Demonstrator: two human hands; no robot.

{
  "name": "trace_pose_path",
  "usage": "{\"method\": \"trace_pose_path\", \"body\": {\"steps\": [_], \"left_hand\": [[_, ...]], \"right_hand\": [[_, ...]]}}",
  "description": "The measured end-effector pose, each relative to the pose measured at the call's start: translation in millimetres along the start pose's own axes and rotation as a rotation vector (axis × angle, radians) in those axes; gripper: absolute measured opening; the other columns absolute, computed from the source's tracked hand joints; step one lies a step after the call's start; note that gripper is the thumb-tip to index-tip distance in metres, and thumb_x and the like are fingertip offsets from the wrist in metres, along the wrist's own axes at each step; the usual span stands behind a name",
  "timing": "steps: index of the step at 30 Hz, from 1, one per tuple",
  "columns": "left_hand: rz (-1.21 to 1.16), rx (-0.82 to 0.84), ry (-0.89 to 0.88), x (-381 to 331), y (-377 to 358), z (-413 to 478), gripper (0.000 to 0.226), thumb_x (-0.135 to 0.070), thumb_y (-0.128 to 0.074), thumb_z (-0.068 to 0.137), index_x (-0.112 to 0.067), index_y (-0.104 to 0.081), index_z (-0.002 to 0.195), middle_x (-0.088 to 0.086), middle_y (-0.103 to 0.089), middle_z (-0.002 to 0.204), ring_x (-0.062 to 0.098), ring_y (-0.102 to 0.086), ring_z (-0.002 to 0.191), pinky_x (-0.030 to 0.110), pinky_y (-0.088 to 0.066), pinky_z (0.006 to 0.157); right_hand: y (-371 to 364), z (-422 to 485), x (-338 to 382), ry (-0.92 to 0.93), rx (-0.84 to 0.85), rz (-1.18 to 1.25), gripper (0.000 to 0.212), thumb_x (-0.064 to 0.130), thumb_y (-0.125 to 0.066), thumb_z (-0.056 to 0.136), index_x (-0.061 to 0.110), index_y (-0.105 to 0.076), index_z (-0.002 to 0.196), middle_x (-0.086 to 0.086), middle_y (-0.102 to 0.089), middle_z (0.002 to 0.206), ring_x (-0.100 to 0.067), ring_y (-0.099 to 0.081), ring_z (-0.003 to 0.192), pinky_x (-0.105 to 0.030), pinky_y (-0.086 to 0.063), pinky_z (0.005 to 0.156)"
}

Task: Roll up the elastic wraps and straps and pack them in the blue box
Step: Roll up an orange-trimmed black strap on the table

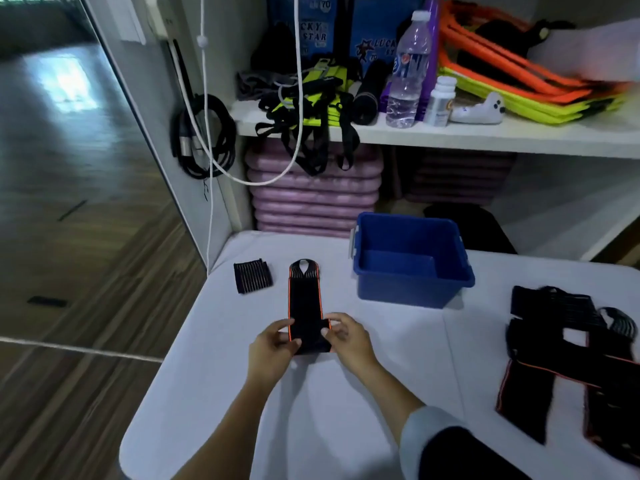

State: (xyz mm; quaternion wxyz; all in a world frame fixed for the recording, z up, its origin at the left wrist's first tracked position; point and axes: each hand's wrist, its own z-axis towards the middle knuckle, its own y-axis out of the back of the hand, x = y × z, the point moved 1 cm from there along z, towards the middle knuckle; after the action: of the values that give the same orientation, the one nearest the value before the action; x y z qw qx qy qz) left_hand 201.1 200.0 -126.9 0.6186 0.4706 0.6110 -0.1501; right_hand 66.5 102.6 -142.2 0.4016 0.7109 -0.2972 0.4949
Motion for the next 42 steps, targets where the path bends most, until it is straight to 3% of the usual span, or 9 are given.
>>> {"method": "trace_pose_path", "body": {"steps": [5, 12, 19, 22, 26, 31, 35, 38, 42], "left_hand": [[0.062, 0.027, 0.042, 30.3, -3.8, -30.9, 0.011, -0.012, -0.069, 0.081, -0.023, -0.069, 0.085, 0.01, -0.063, 0.069, 0.017, -0.054, 0.064, 0.009, -0.041, 0.057], [0.185, 0.148, 0.103, 50.9, -10.7, -60.1, 0.019, -0.014, -0.068, 0.081, -0.03, -0.072, 0.071, -0.016, -0.071, 0.076, -0.007, -0.063, 0.072, 0.001, -0.041, 0.063], [0.31, 0.208, 0.122, 58.9, -22.4, -67.8, 0.018, -0.017, -0.073, 0.076, -0.032, -0.065, 0.073, -0.001, -0.072, 0.077, 0.013, -0.066, 0.077, 0.012, -0.046, 0.068], [0.349, 0.206, 0.098, 52.1, -25.9, -65.0, 0.015, -0.018, -0.073, 0.076, -0.031, -0.065, 0.076, -0.005, -0.067, 0.07, 0.014, -0.064, 0.074, 0.012, -0.044, 0.064], [0.37, 0.135, -0.02, 27.4, -36.1, -54.8, 0.012, -0.018, -0.066, 0.079, -0.029, -0.069, 0.08, -0.012, -0.066, 0.068, 0.015, -0.059, 0.076, 0.02, -0.044, 0.068], [0.228, 0.253, -0.129, -21.1, -75.3, -44.7, 0.021, 0.001, -0.056, 0.084, -0.013, -0.071, 0.087, -0.007, -0.066, 0.074, -0.013, -0.058, 0.062, 0.0, -0.039, 0.058], [0.173, 0.342, -0.174, -49.2, -126.2, -41.1, 0.023, 0.0, -0.057, 0.082, -0.018, -0.071, 0.086, -0.003, -0.063, 0.07, 0.0, -0.056, 0.055, 0.005, -0.042, 0.058], [0.117, 0.432, -0.166, -71.3, -172.5, -45.0, 0.025, 0.0, -0.057, 0.082, -0.02, -0.069, 0.09, 0.0, -0.064, 0.075, 0.01, -0.061, 0.061, 0.008, -0.049, 0.06], [0.049, 0.524, -0.142, -102.2, -235.2, -47.3, 0.022, -0.006, -0.06, 0.084, -0.023, -0.067, 0.096, 0.008, -0.067, 0.086, 0.014, -0.063, 0.067, 0.015, -0.054, 0.063]], "right_hand": [[-5.5, -34.8, -31.9, -0.045, 0.064, -0.098, 0.019, 0.018, -0.066, 0.084, 0.037, -0.062, 0.08, 0.002, -0.068, 0.087, -0.013, -0.065, 0.083, -0.022, -0.049, 0.078], [-3.3, -65.5, -64.1, -0.076, 0.136, -0.214, 0.004, 0.031, -0.067, 0.082, 0.033, -0.067, 0.078, 0.01, -0.071, 0.087, -0.001, -0.065, 0.083, -0.02, -0.05, 0.079], [-4.6, -80.9, -70.8, -0.09, 0.197, -0.282, 0.026, 0.013, -0.068, 0.08, 0.037, -0.061, 0.074, 0.005, -0.066, 0.084, -0.003, -0.058, 0.073, -0.011, -0.045, 0.069], [-2.3, -81.0, -69.4, -0.111, 0.159, -0.258, 0.025, 0.016, -0.067, 0.079, 0.039, -0.062, 0.073, 0.004, -0.067, 0.084, -0.008, -0.062, 0.077, -0.021, -0.052, 0.077], [13.9, -74.3, -67.0, -0.097, 0.068, -0.228, 0.024, 0.02, -0.06, 0.079, 0.043, -0.063, 0.071, 0.009, -0.069, 0.082, -0.009, -0.066, 0.08, -0.035, -0.055, 0.082], [54.7, -67.2, -64.5, -0.105, -0.15, -0.199, 0.023, 0.022, -0.058, 0.081, 0.042, -0.063, 0.072, 0.011, -0.07, 0.09, -0.011, -0.066, 0.085, -0.037, -0.054, 0.083], [102.4, -68.2, -61.2, -0.22, -0.361, -0.182, 0.016, 0.021, -0.051, 0.091, 0.021, -0.067, 0.095, -0.003, -0.068, 0.104, -0.025, -0.063, 0.097, -0.038, -0.049, 0.093], [138.9, -74.3, -77.7, -0.294, -0.608, 0.055, 0.011, 0.032, -0.058, 0.086, 0.036, -0.059, 0.096, -0.005, -0.068, 0.096, -0.029, -0.065, 0.091, -0.046, -0.054, 0.087], [193.5, -80.2, -90.0, -0.35, -0.811, 0.216, 0.032, 0.021, -0.062, 0.088, 0.023, -0.051, 0.118, -0.004, -0.059, 0.097, -0.026, -0.061, 0.092, -0.037, -0.051, 0.087]]}}
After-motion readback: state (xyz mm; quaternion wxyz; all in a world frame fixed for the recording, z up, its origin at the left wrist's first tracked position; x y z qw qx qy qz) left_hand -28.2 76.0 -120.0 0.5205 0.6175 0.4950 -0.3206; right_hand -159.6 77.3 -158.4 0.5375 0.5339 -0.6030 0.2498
